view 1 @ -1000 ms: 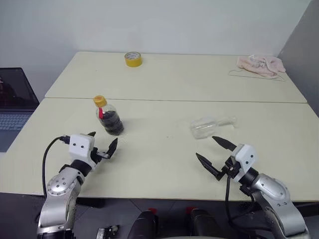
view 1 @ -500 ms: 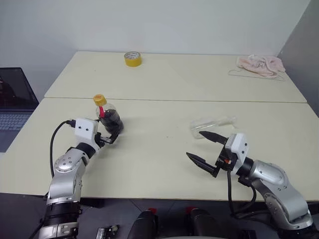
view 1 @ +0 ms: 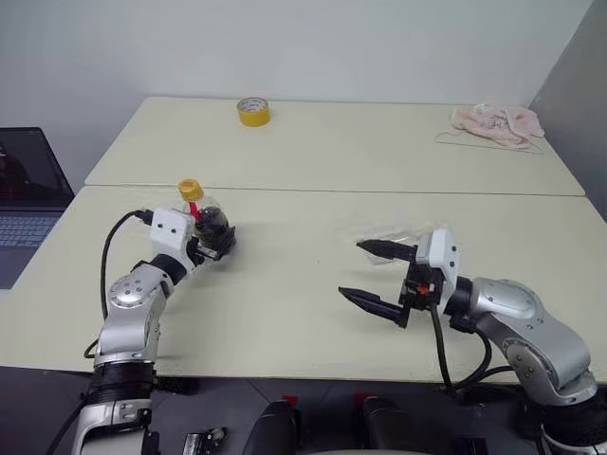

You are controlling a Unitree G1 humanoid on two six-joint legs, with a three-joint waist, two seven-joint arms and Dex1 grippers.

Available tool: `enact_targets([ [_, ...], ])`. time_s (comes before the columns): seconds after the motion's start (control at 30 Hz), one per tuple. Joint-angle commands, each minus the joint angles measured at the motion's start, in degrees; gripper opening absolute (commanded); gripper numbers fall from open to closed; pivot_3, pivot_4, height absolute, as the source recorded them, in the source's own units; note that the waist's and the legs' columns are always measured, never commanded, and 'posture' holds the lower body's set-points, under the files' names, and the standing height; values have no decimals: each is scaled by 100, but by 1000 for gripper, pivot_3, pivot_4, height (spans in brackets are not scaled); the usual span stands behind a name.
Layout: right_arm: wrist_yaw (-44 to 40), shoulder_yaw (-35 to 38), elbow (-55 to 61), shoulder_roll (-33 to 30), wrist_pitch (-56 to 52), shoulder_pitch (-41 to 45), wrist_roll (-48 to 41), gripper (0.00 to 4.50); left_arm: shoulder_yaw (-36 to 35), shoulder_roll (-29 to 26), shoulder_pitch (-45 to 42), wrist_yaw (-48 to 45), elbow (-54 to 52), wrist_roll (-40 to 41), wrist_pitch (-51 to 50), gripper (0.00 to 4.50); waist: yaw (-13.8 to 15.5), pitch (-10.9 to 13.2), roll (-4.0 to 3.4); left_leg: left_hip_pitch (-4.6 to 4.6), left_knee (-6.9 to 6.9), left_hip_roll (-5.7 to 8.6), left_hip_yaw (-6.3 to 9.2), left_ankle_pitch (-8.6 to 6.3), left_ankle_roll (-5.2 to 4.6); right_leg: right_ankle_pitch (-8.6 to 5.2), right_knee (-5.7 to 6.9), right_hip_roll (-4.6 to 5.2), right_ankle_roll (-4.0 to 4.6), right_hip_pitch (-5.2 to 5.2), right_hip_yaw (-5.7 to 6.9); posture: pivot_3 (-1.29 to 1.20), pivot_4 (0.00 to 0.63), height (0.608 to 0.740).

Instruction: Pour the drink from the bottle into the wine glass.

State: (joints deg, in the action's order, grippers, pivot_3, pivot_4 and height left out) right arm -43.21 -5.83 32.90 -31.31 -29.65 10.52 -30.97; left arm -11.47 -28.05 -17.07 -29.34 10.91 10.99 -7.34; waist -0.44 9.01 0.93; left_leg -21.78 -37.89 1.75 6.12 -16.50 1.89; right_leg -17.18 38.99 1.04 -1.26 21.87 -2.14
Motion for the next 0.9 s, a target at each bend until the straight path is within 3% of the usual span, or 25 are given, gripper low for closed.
enact_targets([
  [0.03, 26, -22, 67, 80, -43, 195, -101, 4500, 48, 48, -149, -18, -16, 47, 15, 4479, 0, 0, 0, -1, 0, 0, 0, 0, 0, 0, 0, 0, 0, 1, 0, 0, 150, 740],
  [0.27, 442, 53, -137, 516, -370, 623, -194, 4500, 114, 169, -269, -70, 114, 101, -50, 4479, -2, 0, 0, -2, -1, 1, -1, 1, 1, 0, 2, 0, 0, 5, -1, 0, 150, 740],
  [0.57, 621, 65, -203, 690, -536, 1033, -203, 4500, 163, 204, -363, -192, 321, 92, 9, 2410, -6, 0, 0, -10, -2, 2, -1, 1, 2, 1, 3, 1, 0, 14, -2, 0, 150, 740],
  [0.73, 687, 76, -184, 722, -601, 1129, -204, 4500, 110, 202, -282, -122, 226, 98, -27, 2043, -7, 0, 0, -10, -2, 2, -1, 1, 2, 1, 4, 1, 0, 14, -2, 0, 150, 740],
  [0.9, 1006, 155, -171, 804, -997, 1448, -309, 4500, 210, 252, -4, 48, -652, 89, -286, 1910, -20, 0, 0, -12, -1, 2, -2, 1, 2, 1, 4, 2, 1, 19, -6, 0, 150, 740],
])
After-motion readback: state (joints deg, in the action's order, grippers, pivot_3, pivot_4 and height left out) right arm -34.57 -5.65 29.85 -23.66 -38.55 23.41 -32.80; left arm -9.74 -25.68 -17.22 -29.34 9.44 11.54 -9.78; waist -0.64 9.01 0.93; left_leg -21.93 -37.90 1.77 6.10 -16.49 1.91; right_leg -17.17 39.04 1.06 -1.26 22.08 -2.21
